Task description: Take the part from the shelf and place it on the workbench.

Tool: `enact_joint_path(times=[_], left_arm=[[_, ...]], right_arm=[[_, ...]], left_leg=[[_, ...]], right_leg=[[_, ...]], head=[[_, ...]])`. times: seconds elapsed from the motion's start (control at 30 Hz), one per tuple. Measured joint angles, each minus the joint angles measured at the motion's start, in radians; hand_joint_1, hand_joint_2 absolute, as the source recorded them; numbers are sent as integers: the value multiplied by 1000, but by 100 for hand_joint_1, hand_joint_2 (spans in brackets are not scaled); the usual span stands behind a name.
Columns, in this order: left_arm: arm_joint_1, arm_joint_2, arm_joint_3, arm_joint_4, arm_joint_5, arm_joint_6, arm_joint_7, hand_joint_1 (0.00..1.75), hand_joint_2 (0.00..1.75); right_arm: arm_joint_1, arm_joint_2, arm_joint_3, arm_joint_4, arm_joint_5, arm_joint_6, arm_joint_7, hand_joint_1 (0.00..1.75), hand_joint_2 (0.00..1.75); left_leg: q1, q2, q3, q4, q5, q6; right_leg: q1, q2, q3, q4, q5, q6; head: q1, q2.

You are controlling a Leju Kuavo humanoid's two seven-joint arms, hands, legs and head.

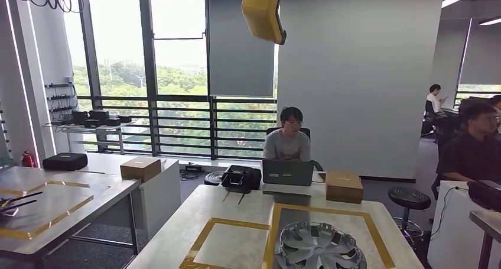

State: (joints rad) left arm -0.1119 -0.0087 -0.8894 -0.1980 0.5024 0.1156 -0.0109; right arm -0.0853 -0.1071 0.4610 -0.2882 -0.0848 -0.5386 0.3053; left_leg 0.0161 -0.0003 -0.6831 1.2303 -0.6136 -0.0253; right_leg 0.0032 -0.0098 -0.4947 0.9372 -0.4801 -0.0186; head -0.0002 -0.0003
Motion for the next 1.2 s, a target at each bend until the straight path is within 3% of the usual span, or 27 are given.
enact_joint_path(times=[0.03,0.07,0.1,0.17,0.23,0.33,0.37,0.4,0.5,0.53,0.57,0.6,0.63,0.67,0.7,0.77,0.8,0.87,0.9,0.93,1.0,1.03,1.07,1.1,1.17,1.2], left_arm=[[0,0,0,0,0,0,0,0,0],[0,0,0,0,0,0,0,0,0],[0,1,0,0,0,0,0,0,0],[-1,1,-1,0,0,0,-1,0,0],[-4,2,-3,0,0,0,-3,0,0],[-4,4,-6,0,0,0,-4,0,0],[-4,4,-6,0,0,0,-4,0,0],[-4,4,-7,0,0,0,-4,0,0],[-5,3,-7,-1,0,0,-4,0,0],[-5,3,-7,-1,0,0,-4,0,0],[-5,4,-7,0,0,0,-4,0,0],[-5,4,-7,0,0,0,-4,0,0],[-4,5,-7,0,0,0,-4,0,0],[-4,5,-7,-1,0,0,-4,0,0],[-4,5,-7,-1,0,0,-4,0,0],[-5,5,-7,-1,-1,0,-4,0,0],[-5,5,-7,-1,-2,0,-4,0,0],[-4,5,-7,-1,-4,0,-4,0,0],[-3,5,-8,0,-5,0,-4,0,0],[-3,5,-8,0,-6,0,-4,0,0],[-2,5,-12,0,-6,0,-4,0,0],[-2,5,-14,0,-6,0,-4,0,0],[-2,6,-15,0,-6,0,-4,0,0],[-2,6,-17,0,-6,0,-4,0,0],[-3,6,-19,0,-6,0,-5,0,0],[-4,6,-20,0,-6,0,-6,0,0]], right_arm=[[0,2,0,3,0,2,-1,0,175],[0,5,0,6,0,3,-2,0,175],[0,7,0,8,0,5,-2,0,175],[-1,12,0,12,0,8,-4,0,175],[-2,15,1,16,0,8,-7,0,175],[-1,17,1,23,0,9,-11,0,175],[-1,18,1,26,0,9,-11,0,175],[-1,18,1,29,0,10,-11,0,175],[-1,19,2,33,0,11,-12,0,175],[-2,20,3,33,0,11,-12,0,175],[-2,21,4,34,0,12,-13,0,175],[-2,21,5,34,0,12,-13,0,175],[-2,21,6,34,0,12,-13,0,175],[-2,21,7,34,0,12,-14,0,175],[-4,21,7,34,0,13,-15,0,175],[-7,21,8,34,1,16,-18,0,175],[-8,22,9,35,2,17,-21,0,175],[-9,22,10,35,2,18,-27,0,175],[-9,23,11,36,2,19,-29,0,175],[-9,23,13,36,2,20,-31,0,175],[-7,24,15,38,3,21,-33,0,175],[-6,25,16,38,3,21,-34,0,175],[-6,25,16,39,3,21,-35,0,175],[-6,26,17,39,3,21,-38,0,175],[-6,27,17,39,3,21,-45,0,175],[-6,28,17,39,3,21,-50,0,175]], left_leg=[[0,0,-4,43,-13,-1],[0,0,8,55,-6,-2],[-1,0,38,30,17,-1],[-2,0,130,-91,57,6],[-6,-2,190,-187,56,14],[-7,-3,186,-212,60,31],[-5,-2,179,-214,68,40],[-2,-2,169,-216,79,49],[0,-2,130,-216,112,57],[-1,-1,115,-216,124,56],[-1,-1,99,-215,135,55],[-1,0,85,-214,146,53],[-1,1,72,-214,157,50],[-1,1,63,-214,167,47],[-2,2,56,-214,176,42],[-2,5,52,-217,194,31],[-1,7,52,-220,204,24],[0,8,48,-224,211,12],[0,6,40,-209,188,8],[-1,4,28,-177,146,6],[1,1,-1,-59,38,4],[1,0,-10,4,7,4],[0,0,-8,47,0,3],[0,0,7,62,17,4],[0,0,84,-6,71,9],[-1,0,137,-74,74,13]], right_leg=[[2,0,-15,7,6,0],[4,-1,-31,16,11,0],[4,-1,-46,26,15,1],[5,0,-72,48,19,6],[7,1,-90,67,24,14],[6,3,-101,75,37,32],[5,5,-106,82,26,38],[3,7,-115,106,-4,45],[-7,9,-153,270,-145,65],[-9,9,-158,322,-170,69],[-11,9,-152,349,-171,71],[-13,9,-132,345,-149,71],[-13,9,-94,305,-115,70],[-13,9,-42,235,-85,67],[-12,10,16,148,-72,63],[-7,12,93,19,-83,50],[-3,13,104,-5,-90,42],[-3,10,91,-13,-71,24],[-4,8,81,-16,-58,15],[-5,5,67,-19,-43,8],[-2,2,35,-13,-22,-1],[1,0,18,-6,-12,-3],[3,-1,-1,1,-2,-3],[5,-2,-20,11,6,-2],[7,-1,-57,34,16,2],[8,-1,-72,46,18,5]], head=[[0,0],[0,0],[0,0],[0,0],[0,0],[0,0],[0,0],[1,0],[2,0],[2,0],[2,0],[2,0],[2,0],[2,0],[2,0],[1,0],[1,0],[1,0],[1,-1],[1,-1],[0,-1],[0,-2],[0,-2],[0,-1],[0,-1],[-1,-1]])
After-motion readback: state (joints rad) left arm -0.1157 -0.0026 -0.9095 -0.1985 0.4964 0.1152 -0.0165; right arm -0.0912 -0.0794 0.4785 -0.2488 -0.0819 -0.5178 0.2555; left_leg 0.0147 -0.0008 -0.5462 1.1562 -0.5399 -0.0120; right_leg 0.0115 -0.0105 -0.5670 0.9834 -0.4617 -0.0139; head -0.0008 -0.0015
